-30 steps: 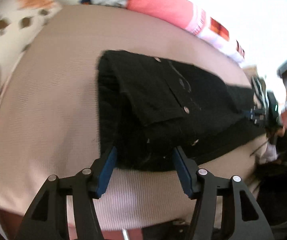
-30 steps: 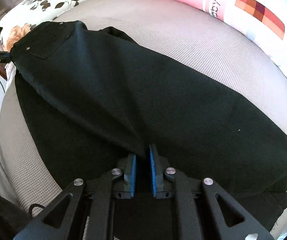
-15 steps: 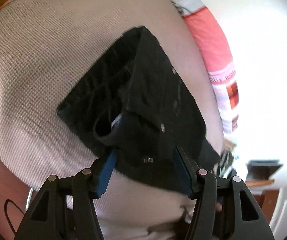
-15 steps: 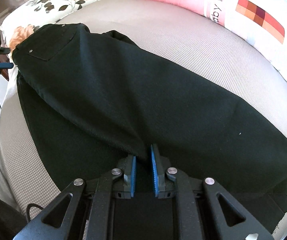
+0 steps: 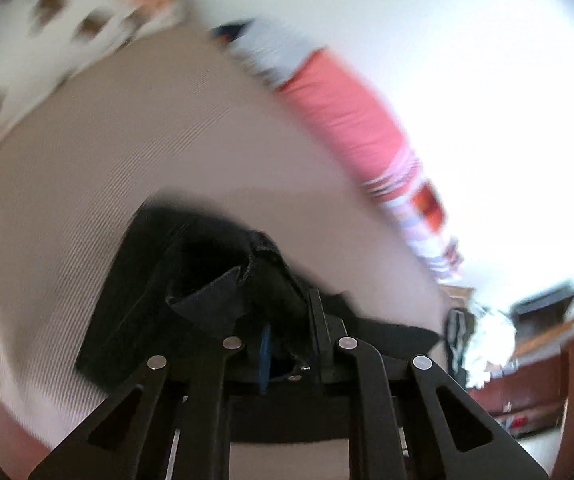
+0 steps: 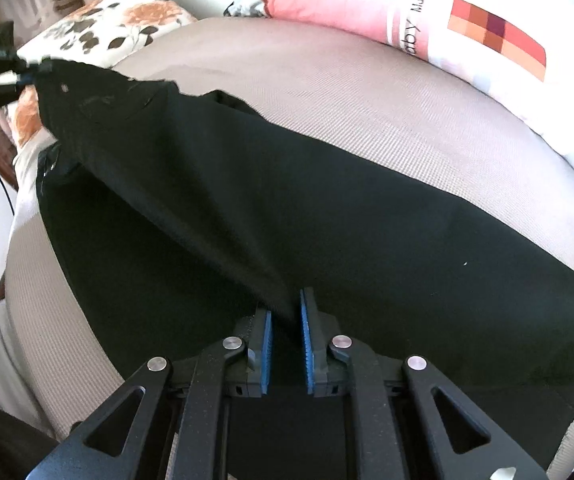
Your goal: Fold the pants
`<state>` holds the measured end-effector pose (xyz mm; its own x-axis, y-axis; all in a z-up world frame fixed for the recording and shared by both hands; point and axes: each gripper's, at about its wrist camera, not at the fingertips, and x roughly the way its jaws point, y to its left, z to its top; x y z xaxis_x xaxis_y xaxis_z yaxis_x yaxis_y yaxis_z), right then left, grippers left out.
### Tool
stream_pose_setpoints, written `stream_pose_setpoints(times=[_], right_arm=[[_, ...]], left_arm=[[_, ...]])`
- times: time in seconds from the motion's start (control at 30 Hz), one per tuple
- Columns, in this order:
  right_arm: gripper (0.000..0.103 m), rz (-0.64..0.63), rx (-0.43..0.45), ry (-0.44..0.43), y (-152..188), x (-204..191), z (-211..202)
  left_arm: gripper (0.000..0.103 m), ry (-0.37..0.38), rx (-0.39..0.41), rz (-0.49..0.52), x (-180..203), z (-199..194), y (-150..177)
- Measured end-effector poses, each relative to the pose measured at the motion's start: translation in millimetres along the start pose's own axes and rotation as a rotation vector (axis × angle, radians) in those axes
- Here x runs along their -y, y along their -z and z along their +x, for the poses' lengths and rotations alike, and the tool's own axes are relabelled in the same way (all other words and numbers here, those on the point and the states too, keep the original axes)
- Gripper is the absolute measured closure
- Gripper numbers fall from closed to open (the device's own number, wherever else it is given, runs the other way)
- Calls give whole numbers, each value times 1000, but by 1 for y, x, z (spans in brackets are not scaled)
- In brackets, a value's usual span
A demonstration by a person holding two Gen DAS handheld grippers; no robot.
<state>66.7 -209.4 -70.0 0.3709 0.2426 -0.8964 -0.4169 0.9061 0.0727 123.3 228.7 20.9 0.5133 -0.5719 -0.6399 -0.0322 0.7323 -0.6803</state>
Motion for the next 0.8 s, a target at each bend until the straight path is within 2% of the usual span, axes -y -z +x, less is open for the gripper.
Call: stream_pose_setpoints(times=[0.1,0.17,0.27,0.4,0.53,0.67,0.8], right_arm=[[92,19,23,-3,-1,2,-4],[92,33,31,-4,0,4,-7],[92,42,34,-20,5,5,-8],[92,17,14,-44,8,-5,-5],[92,-33,-23,-48,13,-18,-2],[93,-55,-40,-64,16,-25,-10],[93,-69,-38,-90,25,-36,-24]], left_arm=[[87,13,20,157,25,-1,-13],[87,0,-15,198,17,2,-11],[87,-23,-79,181,-13,8,2],[87,-106,-191,98,-69,13,37],[86,-143,-251,13,-108,17,64],[85,-154,-253,3,-108,13,65],[85,-212,-256,106,-96,11,62]])
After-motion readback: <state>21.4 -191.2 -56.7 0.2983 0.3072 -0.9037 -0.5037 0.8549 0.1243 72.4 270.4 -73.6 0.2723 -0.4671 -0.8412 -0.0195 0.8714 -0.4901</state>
